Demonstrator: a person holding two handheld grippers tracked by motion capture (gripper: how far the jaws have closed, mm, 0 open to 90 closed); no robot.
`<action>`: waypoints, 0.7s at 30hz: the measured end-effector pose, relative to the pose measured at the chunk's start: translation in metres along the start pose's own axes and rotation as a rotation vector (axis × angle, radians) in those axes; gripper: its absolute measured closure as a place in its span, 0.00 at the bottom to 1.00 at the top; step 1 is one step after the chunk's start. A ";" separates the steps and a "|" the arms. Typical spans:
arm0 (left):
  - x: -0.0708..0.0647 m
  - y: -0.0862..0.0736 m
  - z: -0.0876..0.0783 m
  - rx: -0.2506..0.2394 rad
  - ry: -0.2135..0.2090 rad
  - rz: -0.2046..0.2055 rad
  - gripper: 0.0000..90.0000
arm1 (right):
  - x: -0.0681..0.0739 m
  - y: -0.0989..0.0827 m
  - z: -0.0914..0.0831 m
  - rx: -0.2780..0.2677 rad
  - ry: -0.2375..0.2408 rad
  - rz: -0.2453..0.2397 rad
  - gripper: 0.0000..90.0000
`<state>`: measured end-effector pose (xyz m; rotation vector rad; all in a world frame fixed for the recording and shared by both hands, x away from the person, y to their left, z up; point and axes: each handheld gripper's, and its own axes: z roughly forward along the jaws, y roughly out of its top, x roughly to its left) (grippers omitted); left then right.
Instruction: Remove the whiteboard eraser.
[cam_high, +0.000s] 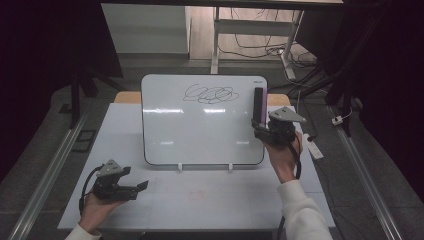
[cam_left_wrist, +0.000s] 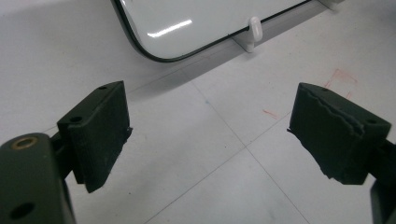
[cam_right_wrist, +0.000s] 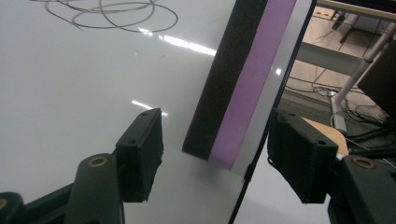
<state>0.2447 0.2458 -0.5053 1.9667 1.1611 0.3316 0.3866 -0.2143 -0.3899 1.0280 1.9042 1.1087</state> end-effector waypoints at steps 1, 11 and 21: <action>0.000 0.000 0.000 0.001 0.000 0.000 0.14 | 0.000 0.001 0.003 0.009 -0.008 0.003 0.40; 0.000 -0.001 0.002 0.010 0.002 0.005 0.15 | 0.003 0.001 0.012 0.008 -0.046 0.026 0.58; -0.001 -0.002 0.002 0.015 0.008 0.004 0.15 | 0.008 0.002 0.010 0.018 -0.115 0.069 0.68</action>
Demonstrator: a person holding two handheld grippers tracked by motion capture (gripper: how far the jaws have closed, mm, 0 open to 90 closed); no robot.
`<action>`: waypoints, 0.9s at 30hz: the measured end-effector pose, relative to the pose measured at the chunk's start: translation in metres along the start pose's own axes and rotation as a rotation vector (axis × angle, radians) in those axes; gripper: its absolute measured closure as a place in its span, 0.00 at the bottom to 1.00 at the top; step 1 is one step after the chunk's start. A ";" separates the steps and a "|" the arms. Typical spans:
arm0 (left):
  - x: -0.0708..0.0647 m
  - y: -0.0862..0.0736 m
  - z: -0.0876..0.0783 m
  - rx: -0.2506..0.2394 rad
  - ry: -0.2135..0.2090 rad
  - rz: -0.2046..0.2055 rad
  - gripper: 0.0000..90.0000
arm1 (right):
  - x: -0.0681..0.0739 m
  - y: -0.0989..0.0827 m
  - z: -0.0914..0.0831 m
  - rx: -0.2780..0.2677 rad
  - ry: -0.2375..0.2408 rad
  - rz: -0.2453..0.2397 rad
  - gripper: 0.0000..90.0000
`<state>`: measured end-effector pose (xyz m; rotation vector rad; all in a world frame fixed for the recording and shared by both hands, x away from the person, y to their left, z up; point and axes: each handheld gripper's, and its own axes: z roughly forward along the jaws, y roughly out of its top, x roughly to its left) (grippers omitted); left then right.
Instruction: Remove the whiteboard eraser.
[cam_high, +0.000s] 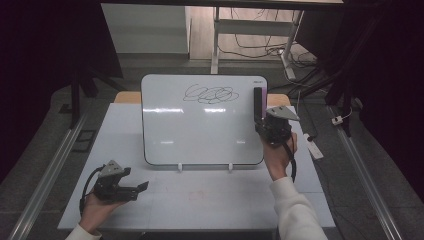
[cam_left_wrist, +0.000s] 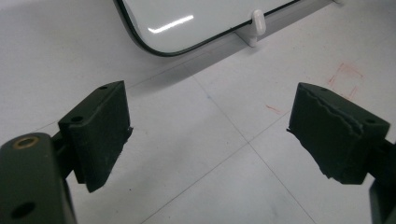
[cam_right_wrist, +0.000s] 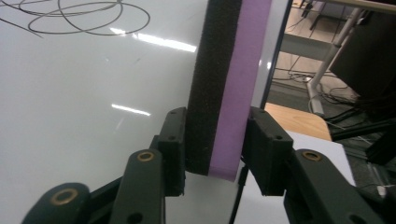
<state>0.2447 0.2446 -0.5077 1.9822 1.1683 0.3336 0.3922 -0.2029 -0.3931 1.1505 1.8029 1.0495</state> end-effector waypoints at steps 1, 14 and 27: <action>0.000 0.000 0.000 0.001 0.002 0.000 0.15 | -0.001 -0.001 -0.001 -0.004 0.001 0.006 0.69; 0.000 0.000 0.001 0.002 0.003 -0.005 0.15 | 0.007 -0.015 -0.037 -0.057 0.099 -0.024 0.70; -0.001 0.002 0.002 -0.002 -0.012 -0.020 0.15 | 0.025 -0.061 -0.061 -0.007 0.235 -0.070 0.71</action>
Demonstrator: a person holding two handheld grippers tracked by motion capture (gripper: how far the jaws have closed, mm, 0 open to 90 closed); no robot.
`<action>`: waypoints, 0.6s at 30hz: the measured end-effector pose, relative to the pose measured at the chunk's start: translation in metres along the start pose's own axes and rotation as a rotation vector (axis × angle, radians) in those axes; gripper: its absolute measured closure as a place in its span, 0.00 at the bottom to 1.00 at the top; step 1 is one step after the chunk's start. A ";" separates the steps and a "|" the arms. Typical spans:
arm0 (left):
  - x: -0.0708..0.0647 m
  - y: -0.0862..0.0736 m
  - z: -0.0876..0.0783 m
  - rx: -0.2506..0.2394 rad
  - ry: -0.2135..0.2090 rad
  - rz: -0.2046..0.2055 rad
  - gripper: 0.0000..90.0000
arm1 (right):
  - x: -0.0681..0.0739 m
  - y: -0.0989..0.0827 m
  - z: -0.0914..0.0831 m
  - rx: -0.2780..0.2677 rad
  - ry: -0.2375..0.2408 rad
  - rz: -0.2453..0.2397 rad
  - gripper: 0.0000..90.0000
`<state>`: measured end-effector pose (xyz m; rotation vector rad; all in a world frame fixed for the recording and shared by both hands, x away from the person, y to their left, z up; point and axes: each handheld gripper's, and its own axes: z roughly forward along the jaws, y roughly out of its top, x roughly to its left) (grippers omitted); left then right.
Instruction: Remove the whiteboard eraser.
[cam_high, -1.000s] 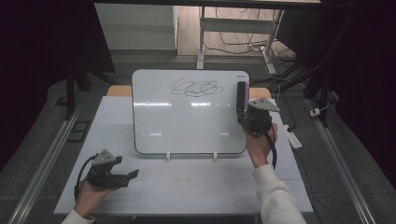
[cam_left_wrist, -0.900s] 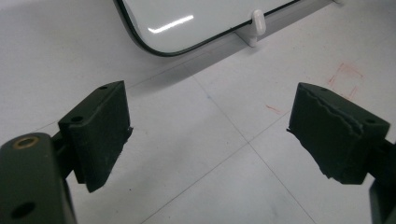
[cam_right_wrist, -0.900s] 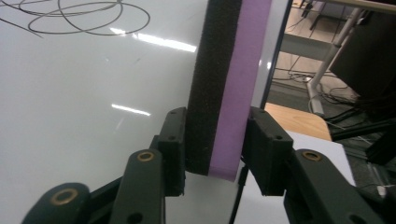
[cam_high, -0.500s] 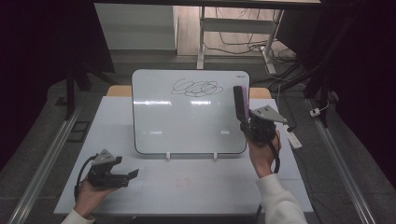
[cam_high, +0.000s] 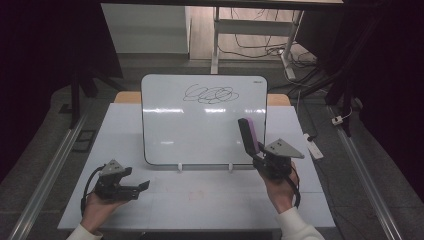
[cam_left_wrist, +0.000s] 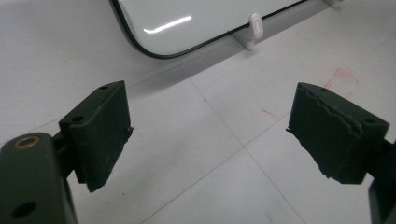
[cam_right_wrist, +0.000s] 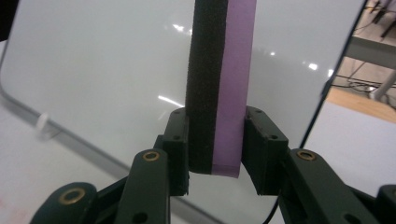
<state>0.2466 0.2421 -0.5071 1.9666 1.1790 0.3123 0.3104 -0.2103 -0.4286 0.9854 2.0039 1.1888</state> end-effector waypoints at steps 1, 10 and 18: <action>0.000 0.000 0.000 -0.001 -0.003 -0.001 0.15 | 0.002 -0.002 -0.001 0.004 0.007 -0.005 0.71; -0.006 0.008 0.003 -0.012 -0.042 -0.007 0.16 | 0.023 -0.018 -0.007 0.021 0.107 -0.061 0.71; -0.018 0.024 0.007 -0.016 -0.087 0.015 0.16 | 0.043 -0.029 0.000 0.055 0.189 -0.121 0.71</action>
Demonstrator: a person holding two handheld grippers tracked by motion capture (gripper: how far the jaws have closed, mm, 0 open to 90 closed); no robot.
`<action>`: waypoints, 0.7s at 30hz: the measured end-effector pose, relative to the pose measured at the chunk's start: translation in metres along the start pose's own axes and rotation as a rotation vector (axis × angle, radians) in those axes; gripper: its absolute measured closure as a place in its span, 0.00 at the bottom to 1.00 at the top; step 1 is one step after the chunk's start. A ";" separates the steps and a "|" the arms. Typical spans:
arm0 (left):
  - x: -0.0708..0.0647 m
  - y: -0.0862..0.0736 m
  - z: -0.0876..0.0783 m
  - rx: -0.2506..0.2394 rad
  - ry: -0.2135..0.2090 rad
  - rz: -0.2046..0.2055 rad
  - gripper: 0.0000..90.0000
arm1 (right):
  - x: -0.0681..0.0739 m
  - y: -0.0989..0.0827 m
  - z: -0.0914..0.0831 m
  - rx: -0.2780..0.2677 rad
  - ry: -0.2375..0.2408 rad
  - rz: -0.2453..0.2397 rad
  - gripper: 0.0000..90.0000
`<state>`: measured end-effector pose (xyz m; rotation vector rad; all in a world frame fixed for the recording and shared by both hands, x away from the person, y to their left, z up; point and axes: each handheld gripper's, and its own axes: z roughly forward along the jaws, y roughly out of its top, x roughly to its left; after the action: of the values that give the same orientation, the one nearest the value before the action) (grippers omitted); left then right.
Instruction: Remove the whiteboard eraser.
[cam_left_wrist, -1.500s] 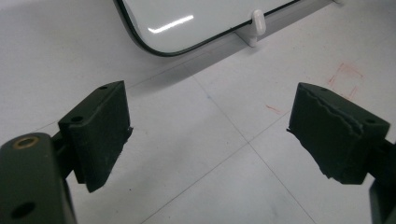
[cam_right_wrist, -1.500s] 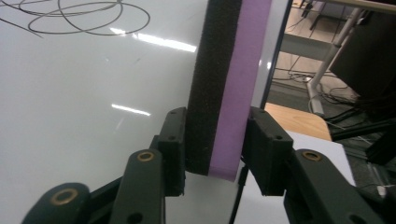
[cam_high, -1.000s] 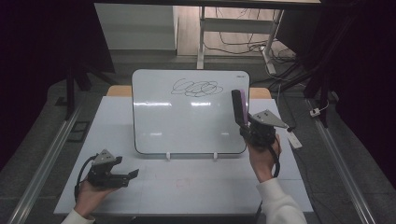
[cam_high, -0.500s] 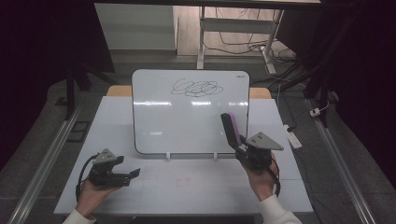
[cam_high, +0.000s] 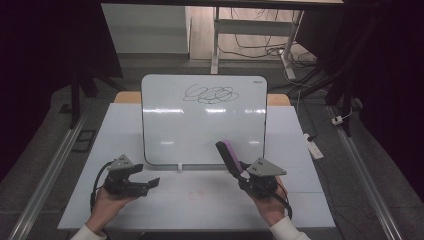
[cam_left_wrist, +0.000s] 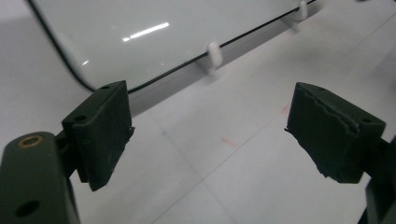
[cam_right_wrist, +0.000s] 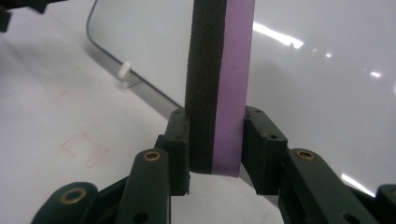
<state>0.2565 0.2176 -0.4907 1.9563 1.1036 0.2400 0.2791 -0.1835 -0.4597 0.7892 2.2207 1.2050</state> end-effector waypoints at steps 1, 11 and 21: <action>-0.002 0.003 0.001 -0.002 -0.007 0.002 0.16 | 0.002 0.000 0.001 0.002 0.007 -0.007 0.71; -0.026 0.043 0.021 0.002 -0.101 0.062 0.16 | 0.019 -0.004 0.009 0.018 0.060 -0.069 0.71; -0.042 0.072 0.040 0.009 -0.176 0.082 0.16 | 0.033 -0.007 0.016 0.039 0.102 -0.099 0.71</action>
<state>0.2965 0.1438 -0.4517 1.9910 0.9134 0.1040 0.2648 -0.1546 -0.4781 0.6367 2.3431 1.1813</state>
